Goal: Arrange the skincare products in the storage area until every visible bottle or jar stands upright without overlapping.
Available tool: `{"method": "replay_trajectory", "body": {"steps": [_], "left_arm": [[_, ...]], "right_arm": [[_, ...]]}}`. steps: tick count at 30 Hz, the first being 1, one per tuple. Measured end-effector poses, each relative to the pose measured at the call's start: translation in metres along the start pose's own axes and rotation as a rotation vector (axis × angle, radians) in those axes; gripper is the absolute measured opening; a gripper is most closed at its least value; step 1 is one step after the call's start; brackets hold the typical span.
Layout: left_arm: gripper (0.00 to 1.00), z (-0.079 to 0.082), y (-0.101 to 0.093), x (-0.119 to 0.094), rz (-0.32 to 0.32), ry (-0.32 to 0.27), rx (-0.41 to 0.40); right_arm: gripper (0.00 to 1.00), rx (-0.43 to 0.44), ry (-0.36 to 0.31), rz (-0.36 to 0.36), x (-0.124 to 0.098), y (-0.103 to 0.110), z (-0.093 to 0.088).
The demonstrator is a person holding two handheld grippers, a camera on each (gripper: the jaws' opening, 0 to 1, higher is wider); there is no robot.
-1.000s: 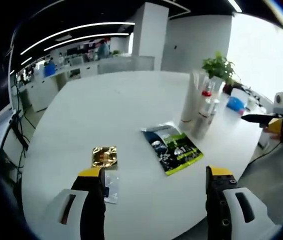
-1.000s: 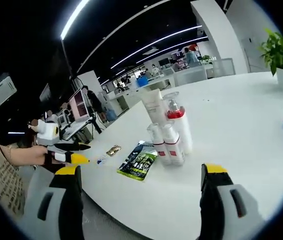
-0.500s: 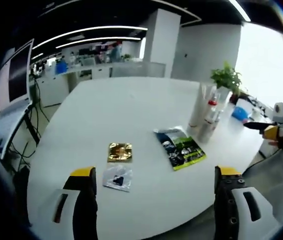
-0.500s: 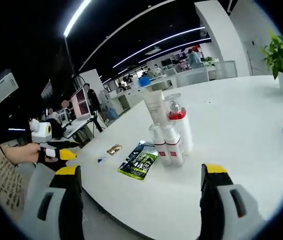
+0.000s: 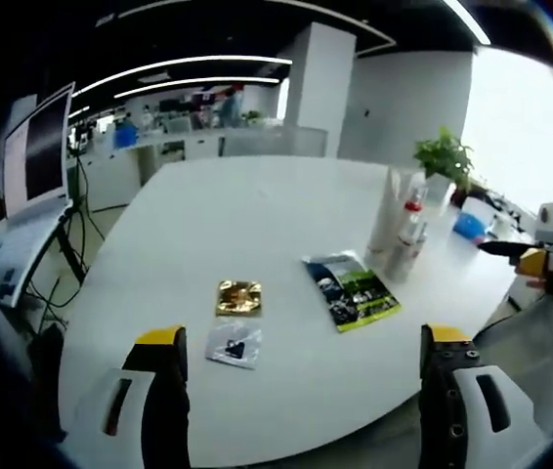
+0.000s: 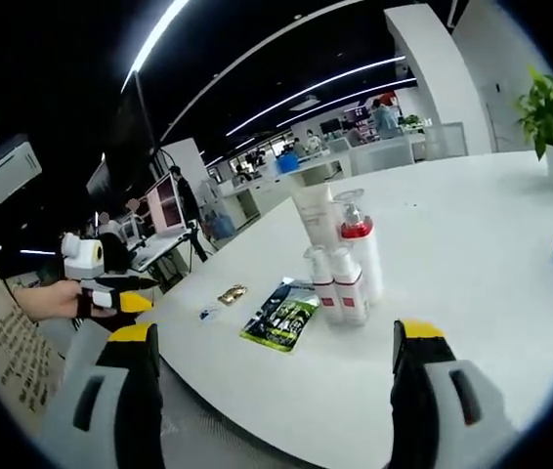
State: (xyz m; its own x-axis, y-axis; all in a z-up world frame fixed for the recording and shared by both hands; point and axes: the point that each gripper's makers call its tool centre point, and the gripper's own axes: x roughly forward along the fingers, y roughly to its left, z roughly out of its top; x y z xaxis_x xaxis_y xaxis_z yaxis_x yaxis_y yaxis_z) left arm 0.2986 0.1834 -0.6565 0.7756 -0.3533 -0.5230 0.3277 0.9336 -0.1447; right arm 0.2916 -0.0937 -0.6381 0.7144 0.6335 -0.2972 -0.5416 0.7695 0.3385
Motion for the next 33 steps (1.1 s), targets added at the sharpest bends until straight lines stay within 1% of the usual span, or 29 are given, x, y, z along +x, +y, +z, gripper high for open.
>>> {"method": "replay_trajectory", "body": {"steps": [7, 12, 15, 17, 19, 25, 29, 30, 33], "left_arm": [[0.97, -0.001, 0.002, 0.001, 0.003, 0.009, -0.007], [0.97, -0.005, 0.009, 0.007, 0.012, 0.029, -0.008], [0.97, -0.013, 0.017, 0.013, 0.013, 0.074, 0.016], [0.97, -0.021, 0.023, 0.018, 0.011, 0.114, 0.021], [0.96, -0.026, 0.028, 0.023, 0.014, 0.127, 0.027], [0.95, -0.041, 0.037, 0.034, 0.024, 0.19, 0.043], [0.92, -0.051, 0.043, 0.044, 0.021, 0.238, 0.064], [0.92, -0.052, 0.043, 0.045, 0.021, 0.243, 0.066], [0.91, -0.057, 0.046, 0.054, 0.001, 0.284, 0.087]], "right_arm": [[1.0, -0.011, 0.012, 0.0, 0.001, 0.0, -0.003], [1.0, -0.003, 0.008, 0.001, 0.001, -0.001, -0.002], [1.0, -0.002, 0.007, -0.002, 0.0, -0.002, -0.002], [1.0, -0.003, 0.006, -0.003, 0.0, -0.002, -0.002], [1.0, -0.003, 0.005, -0.003, 0.0, -0.003, -0.002], [1.0, -0.003, 0.009, -0.005, 0.001, -0.003, -0.002], [1.0, 0.0, 0.02, -0.001, 0.002, -0.003, -0.004], [1.0, -0.001, 0.023, 0.0, 0.002, -0.003, -0.005], [1.0, -0.006, 0.031, 0.002, 0.002, -0.002, -0.006]]}}
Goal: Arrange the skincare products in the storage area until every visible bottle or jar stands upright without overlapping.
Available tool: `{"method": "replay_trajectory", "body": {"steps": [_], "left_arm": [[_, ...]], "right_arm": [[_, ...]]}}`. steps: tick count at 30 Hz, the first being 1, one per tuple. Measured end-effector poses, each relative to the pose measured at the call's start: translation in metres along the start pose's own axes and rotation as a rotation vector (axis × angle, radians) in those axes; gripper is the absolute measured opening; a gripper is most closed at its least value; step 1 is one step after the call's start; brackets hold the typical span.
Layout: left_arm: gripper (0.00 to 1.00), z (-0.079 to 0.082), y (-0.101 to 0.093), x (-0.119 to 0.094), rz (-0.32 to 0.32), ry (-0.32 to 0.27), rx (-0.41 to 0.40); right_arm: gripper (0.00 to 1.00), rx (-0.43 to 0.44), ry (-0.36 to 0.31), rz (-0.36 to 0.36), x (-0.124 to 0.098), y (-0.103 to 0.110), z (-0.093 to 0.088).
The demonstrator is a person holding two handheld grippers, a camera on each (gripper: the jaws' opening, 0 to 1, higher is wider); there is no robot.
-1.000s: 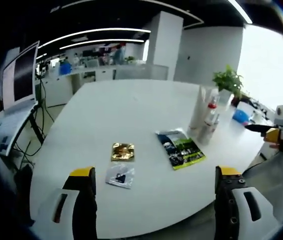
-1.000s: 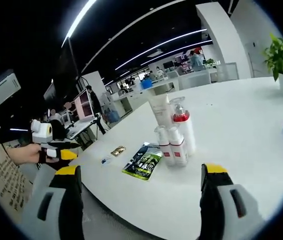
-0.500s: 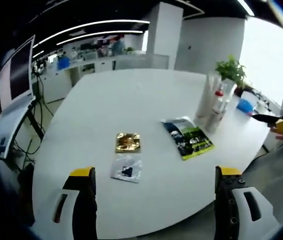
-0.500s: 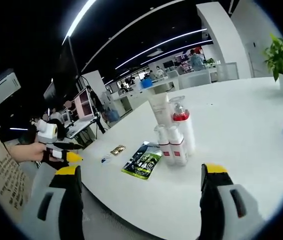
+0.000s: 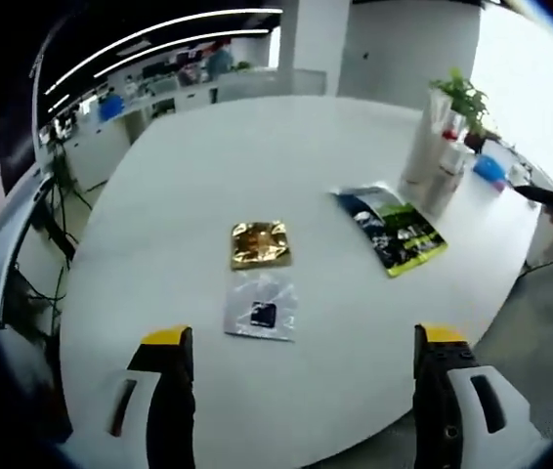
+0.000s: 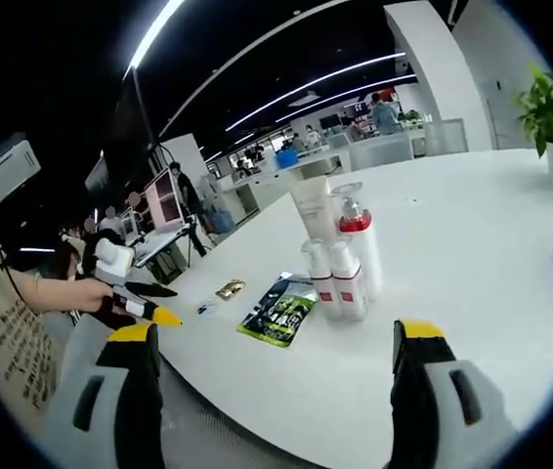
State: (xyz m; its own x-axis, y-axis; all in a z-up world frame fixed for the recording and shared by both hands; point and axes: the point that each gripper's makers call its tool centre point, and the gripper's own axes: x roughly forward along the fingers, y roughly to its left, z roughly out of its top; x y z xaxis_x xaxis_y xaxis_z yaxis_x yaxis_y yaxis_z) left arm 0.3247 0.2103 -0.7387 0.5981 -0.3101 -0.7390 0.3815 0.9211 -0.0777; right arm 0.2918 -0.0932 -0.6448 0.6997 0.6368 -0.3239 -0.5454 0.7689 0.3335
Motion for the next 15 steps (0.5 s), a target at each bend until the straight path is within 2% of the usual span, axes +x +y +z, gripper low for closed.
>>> {"method": "replay_trajectory", "body": {"steps": [5, 15], "left_arm": [[0.87, -0.004, 0.008, 0.014, -0.002, 0.076, 0.054], [0.77, -0.003, 0.02, 0.034, -0.006, 0.166, 0.129]], "right_arm": [[1.0, 0.005, 0.0, -0.01, 0.0, -0.003, 0.0], [1.0, 0.018, -0.007, -0.03, 0.0, -0.007, 0.001]]}}
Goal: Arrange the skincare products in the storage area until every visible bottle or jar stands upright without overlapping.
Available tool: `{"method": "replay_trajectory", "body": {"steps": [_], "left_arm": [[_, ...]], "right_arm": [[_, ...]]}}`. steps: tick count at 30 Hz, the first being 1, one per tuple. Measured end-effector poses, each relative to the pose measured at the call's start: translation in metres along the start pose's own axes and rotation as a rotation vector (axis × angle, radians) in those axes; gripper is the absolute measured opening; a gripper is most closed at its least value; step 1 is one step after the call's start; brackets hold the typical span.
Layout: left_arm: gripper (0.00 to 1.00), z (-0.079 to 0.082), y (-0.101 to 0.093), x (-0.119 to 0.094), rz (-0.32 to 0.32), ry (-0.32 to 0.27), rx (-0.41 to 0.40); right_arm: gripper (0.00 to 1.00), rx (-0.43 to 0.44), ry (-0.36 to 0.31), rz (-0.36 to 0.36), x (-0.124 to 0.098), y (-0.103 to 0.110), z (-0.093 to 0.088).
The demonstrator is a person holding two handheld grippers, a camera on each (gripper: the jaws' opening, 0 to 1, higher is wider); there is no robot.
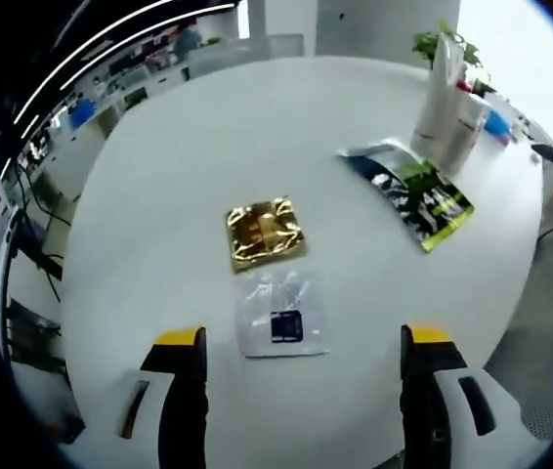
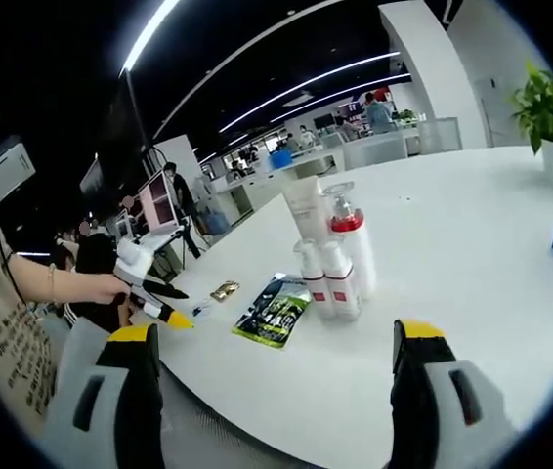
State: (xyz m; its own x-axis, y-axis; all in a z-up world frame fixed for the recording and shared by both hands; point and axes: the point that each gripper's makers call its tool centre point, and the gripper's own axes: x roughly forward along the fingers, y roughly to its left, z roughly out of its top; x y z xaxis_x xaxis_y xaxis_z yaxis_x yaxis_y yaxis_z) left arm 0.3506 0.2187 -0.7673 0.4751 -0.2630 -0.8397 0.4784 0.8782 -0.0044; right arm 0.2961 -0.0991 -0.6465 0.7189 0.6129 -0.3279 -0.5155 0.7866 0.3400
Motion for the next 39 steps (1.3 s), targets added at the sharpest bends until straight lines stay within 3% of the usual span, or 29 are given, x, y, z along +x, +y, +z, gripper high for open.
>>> {"method": "replay_trajectory", "body": {"steps": [18, 24, 31, 39], "left_arm": [[0.46, -0.002, 0.008, 0.011, -0.03, 0.121, 0.066], [0.45, -0.002, 0.009, 0.012, -0.036, 0.123, 0.055], [0.37, -0.001, 0.013, 0.012, -0.039, 0.122, 0.054], [0.37, -0.002, 0.012, 0.01, -0.053, 0.142, 0.111]], "right_arm": [[1.0, 0.006, 0.018, -0.023, 0.001, -0.005, -0.003], [1.0, 0.005, 0.022, -0.024, 0.002, -0.005, -0.004], [0.99, 0.003, 0.025, -0.024, 0.002, -0.005, -0.004], [0.99, 0.003, 0.025, -0.026, 0.002, -0.005, -0.004]]}}
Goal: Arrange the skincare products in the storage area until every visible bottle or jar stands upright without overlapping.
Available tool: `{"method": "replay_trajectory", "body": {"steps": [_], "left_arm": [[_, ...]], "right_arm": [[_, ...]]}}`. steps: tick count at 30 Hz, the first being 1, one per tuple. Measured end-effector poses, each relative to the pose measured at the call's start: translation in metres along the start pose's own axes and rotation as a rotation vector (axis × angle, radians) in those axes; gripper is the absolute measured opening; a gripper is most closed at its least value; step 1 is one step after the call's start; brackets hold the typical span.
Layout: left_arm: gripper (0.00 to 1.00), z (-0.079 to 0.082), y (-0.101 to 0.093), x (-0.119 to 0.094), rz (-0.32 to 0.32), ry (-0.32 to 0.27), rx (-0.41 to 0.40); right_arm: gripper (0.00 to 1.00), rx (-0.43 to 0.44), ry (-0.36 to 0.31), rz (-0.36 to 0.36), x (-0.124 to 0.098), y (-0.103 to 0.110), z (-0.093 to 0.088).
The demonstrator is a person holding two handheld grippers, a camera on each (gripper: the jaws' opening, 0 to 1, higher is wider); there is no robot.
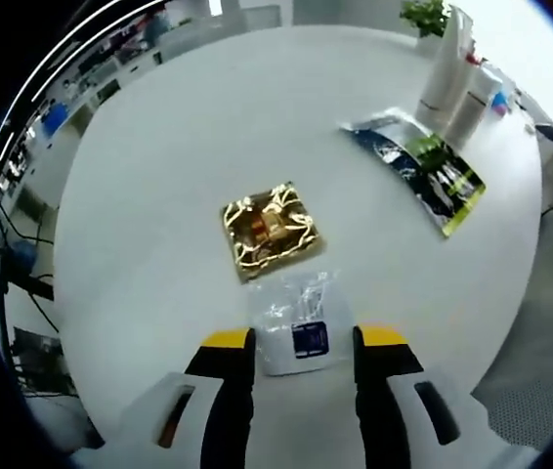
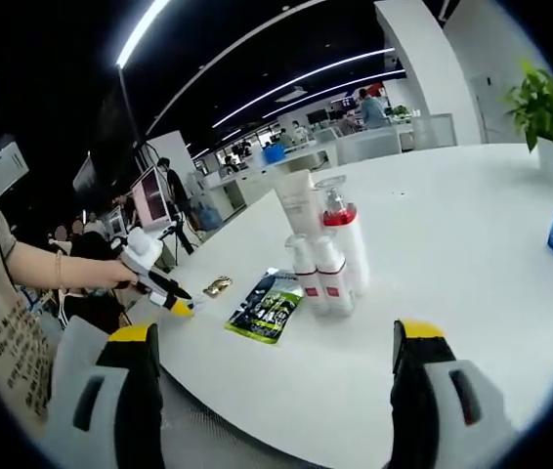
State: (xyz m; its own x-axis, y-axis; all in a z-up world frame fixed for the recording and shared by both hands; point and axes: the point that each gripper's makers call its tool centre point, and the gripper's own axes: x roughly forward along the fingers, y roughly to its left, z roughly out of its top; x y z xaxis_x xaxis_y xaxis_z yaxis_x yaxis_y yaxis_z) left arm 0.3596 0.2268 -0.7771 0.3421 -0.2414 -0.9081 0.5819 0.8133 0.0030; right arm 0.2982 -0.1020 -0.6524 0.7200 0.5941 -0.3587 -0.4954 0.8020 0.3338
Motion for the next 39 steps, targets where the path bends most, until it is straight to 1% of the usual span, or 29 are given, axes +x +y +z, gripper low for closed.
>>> {"method": "replay_trajectory", "body": {"steps": [3, 6, 7, 10, 11, 12, 20, 24, 25, 29, 31, 34, 35, 37, 39], "left_arm": [[0.37, 0.002, -0.003, -0.003, -0.005, 0.011, 0.067], [0.37, 0.007, -0.004, -0.005, -0.017, 0.006, 0.106], [0.37, 0.01, -0.006, -0.005, -0.034, 0.001, 0.126], [0.37, 0.016, -0.006, -0.006, -0.048, 0.01, 0.184], [0.37, 0.017, -0.006, -0.006, -0.048, 0.01, 0.191], [0.37, 0.02, -0.008, -0.007, -0.058, 0.008, 0.223], [0.37, 0.033, -0.019, -0.008, -0.114, 0.027, 0.396], [0.37, 0.038, -0.023, -0.005, -0.128, 0.049, 0.511], [0.37, 0.041, -0.027, -0.004, -0.146, 0.046, 0.541], [0.37, 0.048, -0.031, -0.001, -0.166, 0.038, 0.575], [0.37, 0.052, -0.035, 0.001, -0.181, 0.035, 0.615], [0.37, 0.055, -0.04, 0.004, -0.203, 0.05, 0.7], [0.37, 0.056, -0.04, 0.005, -0.204, 0.052, 0.71], [0.37, 0.057, -0.043, 0.008, -0.21, 0.076, 0.797], [0.37, 0.058, -0.046, 0.011, -0.223, 0.094, 0.862]], "right_arm": [[0.99, 0.003, -0.003, -0.002, 0.0, 0.0, 0.0], [0.99, 0.004, -0.004, -0.001, 0.0, 0.0, 0.001], [0.99, 0.003, -0.003, -0.001, 0.0, 0.0, 0.001], [0.99, 0.002, -0.003, 0.001, 0.0, 0.001, 0.0], [0.99, 0.002, -0.003, 0.0, 0.0, 0.0, 0.001], [0.99, 0.003, -0.004, 0.0, 0.0, 0.0, 0.001], [0.99, 0.008, -0.007, -0.002, 0.0, 0.0, 0.001], [0.99, 0.009, -0.008, -0.004, -0.001, 0.0, 0.001], [0.99, 0.01, -0.008, -0.005, -0.001, 0.0, 0.001], [0.99, 0.011, -0.008, -0.008, -0.001, -0.001, 0.001], [0.99, 0.011, -0.008, -0.01, -0.001, -0.001, 0.001], [0.99, 0.012, -0.008, -0.013, -0.001, -0.002, 0.001], [0.99, 0.012, -0.008, -0.013, -0.001, -0.002, 0.001], [0.99, 0.013, -0.008, -0.015, -0.001, -0.003, 0.001], [0.99, 0.014, -0.007, -0.017, -0.001, -0.003, 0.001]]}}
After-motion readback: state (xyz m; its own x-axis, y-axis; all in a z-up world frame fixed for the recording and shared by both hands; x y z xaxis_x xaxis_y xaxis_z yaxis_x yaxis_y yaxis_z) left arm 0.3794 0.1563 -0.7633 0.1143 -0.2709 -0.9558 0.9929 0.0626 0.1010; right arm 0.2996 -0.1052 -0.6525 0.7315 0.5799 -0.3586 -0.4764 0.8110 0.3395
